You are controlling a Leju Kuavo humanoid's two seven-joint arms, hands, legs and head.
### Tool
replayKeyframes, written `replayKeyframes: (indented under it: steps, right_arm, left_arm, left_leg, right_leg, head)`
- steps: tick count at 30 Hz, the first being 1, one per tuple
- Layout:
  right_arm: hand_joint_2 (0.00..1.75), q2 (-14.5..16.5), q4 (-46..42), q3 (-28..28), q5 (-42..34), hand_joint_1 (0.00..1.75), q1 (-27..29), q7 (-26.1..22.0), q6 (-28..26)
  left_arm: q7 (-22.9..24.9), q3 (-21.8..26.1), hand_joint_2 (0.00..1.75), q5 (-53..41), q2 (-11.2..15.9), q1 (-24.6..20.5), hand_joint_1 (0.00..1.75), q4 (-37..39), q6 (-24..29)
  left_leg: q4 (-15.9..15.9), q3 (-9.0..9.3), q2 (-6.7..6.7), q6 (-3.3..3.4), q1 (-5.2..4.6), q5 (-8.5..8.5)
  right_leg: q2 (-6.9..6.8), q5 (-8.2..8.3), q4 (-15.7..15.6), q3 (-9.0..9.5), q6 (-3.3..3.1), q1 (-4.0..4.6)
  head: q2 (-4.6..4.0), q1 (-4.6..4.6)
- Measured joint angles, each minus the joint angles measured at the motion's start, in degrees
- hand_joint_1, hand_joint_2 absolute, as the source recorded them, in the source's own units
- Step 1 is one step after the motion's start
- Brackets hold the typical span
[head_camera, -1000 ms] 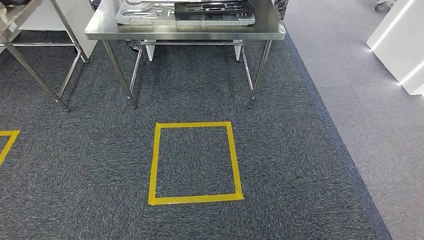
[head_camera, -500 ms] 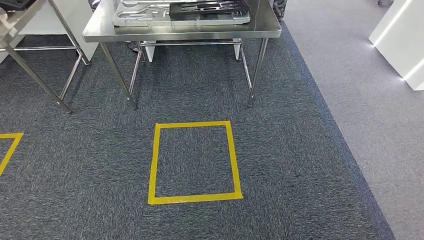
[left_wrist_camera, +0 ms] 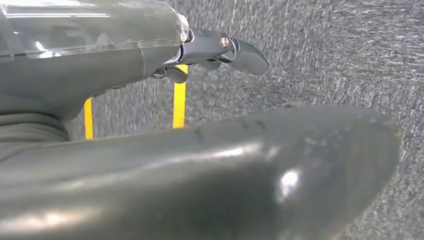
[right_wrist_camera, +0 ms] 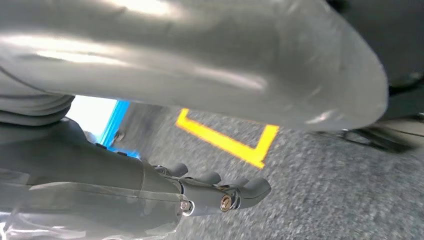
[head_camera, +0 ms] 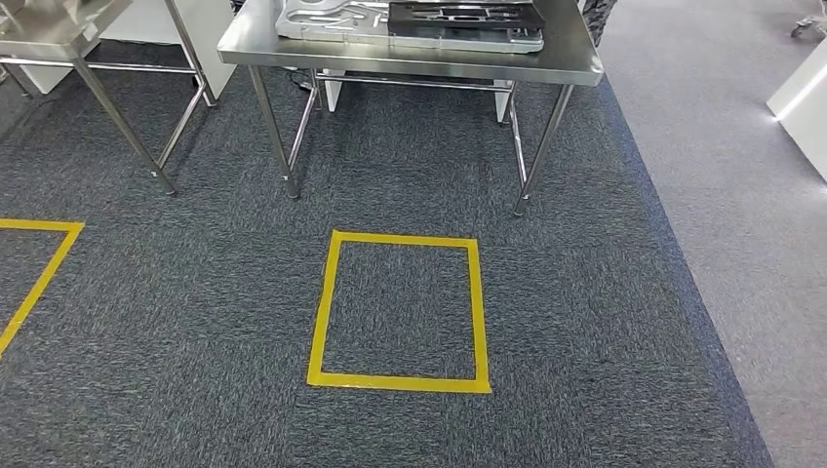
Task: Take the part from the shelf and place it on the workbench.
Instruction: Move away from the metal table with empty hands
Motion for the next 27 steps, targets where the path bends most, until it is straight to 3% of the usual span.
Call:
replayKeyframes:
  steps: [2,4,6,8,10,12,13,14,16,18,19,21,22,24,25,27]
  right_arm:
    - [0.00,-0.3,0.0,0.6,1.3,0.00,0.1,0.1,-0.3]
    - [0.00,-0.4,0.0,1.6,2.7,0.00,0.2,-0.3,-1.1]
    - [0.00,-0.5,0.0,3.1,4.1,0.00,0.1,-0.7,-1.9]
    - [0.00,-0.6,0.0,5.2,4.7,0.00,0.1,-1.0,-2.1]
    - [0.00,-0.8,0.0,7.2,4.9,0.00,0.2,-1.2,-1.9]
    - [0.00,-1.1,0.0,8.6,5.0,0.00,0.3,-1.4,-1.7]
    - [0.00,-1.2,0.0,9.2,5.0,0.00,0.3,-1.4,-1.7]
    - [0.00,-1.2,0.0,9.6,5.0,0.00,0.3,-1.4,-1.7]
    - [0.00,-1.3,0.0,10.3,5.1,0.00,0.3,-1.4,-1.6]
    - [0.00,-1.4,0.0,10.7,5.1,0.00,0.3,-1.4,-1.7]
    - [0.00,-1.4,0.0,10.9,5.1,0.00,0.3,-1.4,-1.8]
    - [0.00,-1.5,0.0,11.2,5.1,0.00,0.1,-1.5,-2.0]
    - [0.00,-1.5,0.0,11.5,5.1,0.00,0.0,-1.6,-2.0]
    - [0.00,-1.6,0.0,12.0,5.1,0.00,0.1,-2.0,-2.2]
    - [0.00,-1.7,0.0,12.4,5.1,0.00,0.2,-2.4,-2.3]
    - [0.00,-1.7,0.0,13.3,5.1,0.00,0.5,-3.0,-2.6]
  left_arm:
    - [0.4,0.0,0.00,0.6,-0.2,-0.2,0.00,0.0,0.3]
    - [1.1,0.1,0.00,1.6,-0.4,-0.3,0.00,0.0,0.7]
    - [1.8,0.6,0.00,2.9,-0.4,-0.1,0.00,0.0,1.3]
    - [1.8,1.2,0.00,4.1,-0.5,0.2,0.00,0.0,2.0]
    - [0.9,1.7,0.00,4.6,-0.7,0.2,0.00,0.0,3.0]
    - [-0.3,2.0,0.00,4.6,-1.0,0.1,0.00,0.0,4.2]
    - [-0.9,2.0,0.00,4.4,-1.2,0.2,0.00,0.0,4.8]
    - [-1.6,2.0,0.00,4.2,-1.4,0.3,0.00,0.0,5.2]
    - [-3.1,2.0,0.00,3.6,-1.5,0.4,0.00,0.0,6.0]
    - [-4.1,2.0,0.00,2.9,-1.6,0.2,0.00,0.0,6.3]
    - [-4.5,1.9,0.00,2.7,-1.6,0.2,0.00,0.0,6.4]
    - [-4.7,1.9,0.00,2.5,-1.7,0.3,0.00,0.0,6.6]
    - [-4.7,1.9,0.00,2.5,-1.8,0.3,0.00,0.0,6.7]
    - [-4.6,1.9,0.00,2.8,-1.9,0.4,0.00,0.0,7.2]
    - [-4.5,1.9,0.00,3.0,-2.0,0.3,0.00,0.0,7.4]
    - [-4.1,1.9,0.00,3.2,-2.1,0.2,0.00,0.0,7.9]
  left_leg:
    - [0.1,-0.04,-1.09,-0.29,-0.01,0.11]
    - [0.1,-0.40,-2.14,-0.92,0.14,0.33]
    - [0.0,-0.70,-3.08,-1.72,0.28,0.58]
    - [1.5,-1.47,-1.62,-2.22,0.17,-0.50]
    - [7.2,-4.08,0.92,-2.59,0.17,-3.95]
    - [14.5,-7.33,1.81,-3.04,0.34,-7.28]
    - [16.2,-7.96,1.99,-3.22,0.40,-7.65]
    - [15.6,-7.44,2.20,-3.32,0.44,-6.90]
    - [8.0,-3.11,3.75,-3.24,0.45,-3.34]
    - [1.1,0.60,5.79,-2.62,0.16,-1.20]
    - [-0.2,1.15,6.30,-2.26,0.01,-1.05]
    - [-0.4,0.94,5.37,-1.56,-0.17,-0.93]
    - [-0.6,0.95,4.87,-1.24,-0.12,-0.73]
    - [-1.0,0.97,3.80,-0.57,0.12,-0.25]
    - [-1.1,0.91,3.28,-0.35,0.22,-0.06]
    - [-1.0,0.58,2.06,-0.13,0.18,0.12]
  right_leg:
    - [2.43,3.62,-8.3,3.84,-0.70,0.05]
    - [3.87,4.51,-12.1,5.44,-1.13,0.20]
    - [2.87,4.70,-12.6,5.59,-1.45,0.21]
    - [1.50,5.16,-13.5,5.96,-2.07,0.00]
    - [-0.10,5.36,-14.0,6.14,-2.53,0.06]
    - [-1.72,5.29,-13.9,5.98,-2.68,0.25]
    - [-2.47,5.24,-13.8,5.93,-2.66,0.30]
    - [-3.17,5.18,-13.8,5.92,-2.60,0.31]
    - [-4.49,4.93,-13.5,6.06,-2.31,0.33]
    - [-5.60,4.53,-13.1,6.17,-1.83,0.58]
    - [-6.02,4.40,-12.9,6.23,-1.58,0.72]
    - [-6.84,4.33,-12.9,6.39,-1.06,0.74]
    - [-6.50,4.08,-12.7,6.45,-0.70,0.60]
    - [-3.95,1.77,-9.8,5.35,-0.03,0.29]
    - [-2.26,-0.26,-6.6,3.91,0.19,0.13]
    - [-0.81,-3.99,1.5,0.10,0.31,0.03]
  head:
    - [0.00,0.00]
    - [0.00,0.00]
    - [0.00,-0.01]
    - [0.00,-0.01]
    - [0.00,-0.01]
    - [0.00,-0.01]
    - [0.00,-0.01]
    - [0.00,-0.01]
    - [0.00,-0.02]
    - [0.00,-0.02]
    - [0.00,-0.01]
    - [0.00,-0.01]
    - [0.00,0.00]
    - [0.00,0.00]
    - [0.00,0.01]
    - [0.00,0.00]
